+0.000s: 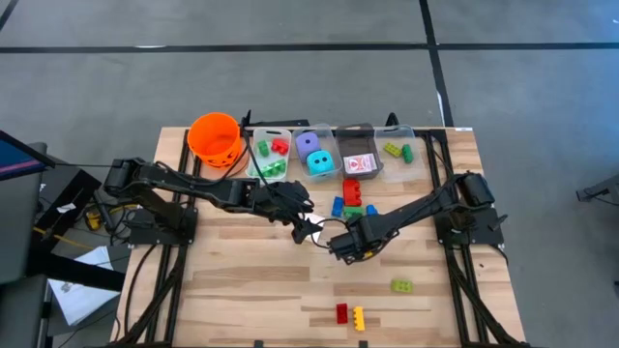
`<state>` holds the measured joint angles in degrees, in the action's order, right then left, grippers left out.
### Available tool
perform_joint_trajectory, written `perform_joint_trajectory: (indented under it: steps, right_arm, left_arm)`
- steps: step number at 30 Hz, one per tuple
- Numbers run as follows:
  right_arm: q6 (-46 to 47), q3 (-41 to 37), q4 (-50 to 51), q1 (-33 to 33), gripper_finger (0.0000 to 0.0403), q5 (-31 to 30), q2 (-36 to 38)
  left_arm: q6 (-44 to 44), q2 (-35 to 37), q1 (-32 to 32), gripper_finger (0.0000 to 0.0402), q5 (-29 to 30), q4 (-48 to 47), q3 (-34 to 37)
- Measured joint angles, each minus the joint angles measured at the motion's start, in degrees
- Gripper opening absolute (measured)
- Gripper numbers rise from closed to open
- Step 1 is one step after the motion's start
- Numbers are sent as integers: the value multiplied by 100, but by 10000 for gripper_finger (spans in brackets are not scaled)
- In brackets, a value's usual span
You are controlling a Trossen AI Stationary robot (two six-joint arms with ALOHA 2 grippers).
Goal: Pick & Place Toys
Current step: Put the 1 stud yellow game piece into the white bin
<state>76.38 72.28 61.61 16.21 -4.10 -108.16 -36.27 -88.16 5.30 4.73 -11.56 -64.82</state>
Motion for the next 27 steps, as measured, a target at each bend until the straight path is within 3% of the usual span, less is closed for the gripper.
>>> perform_joint_trajectory:
  steps: [11, 14, 18, 27]
  right_arm:
    - [-26, -324, -877, -22, 234, 325, 0]
    - [-28, -324, -839, -22, 204, 324, 0]
    - [-44, -320, -810, -22, 128, 326, 5]
    - [-275, 368, -58, 162, 132, -89, 11]
  left_arm:
    - [0, 0, -1, 360, 4, -1, 0]
    - [0, 0, -2, 360, 7, -1, 0]
    - [0, 0, 0, 360, 28, -2, 0]
    - [-52, 76, -77, 360, -96, -56, 0]
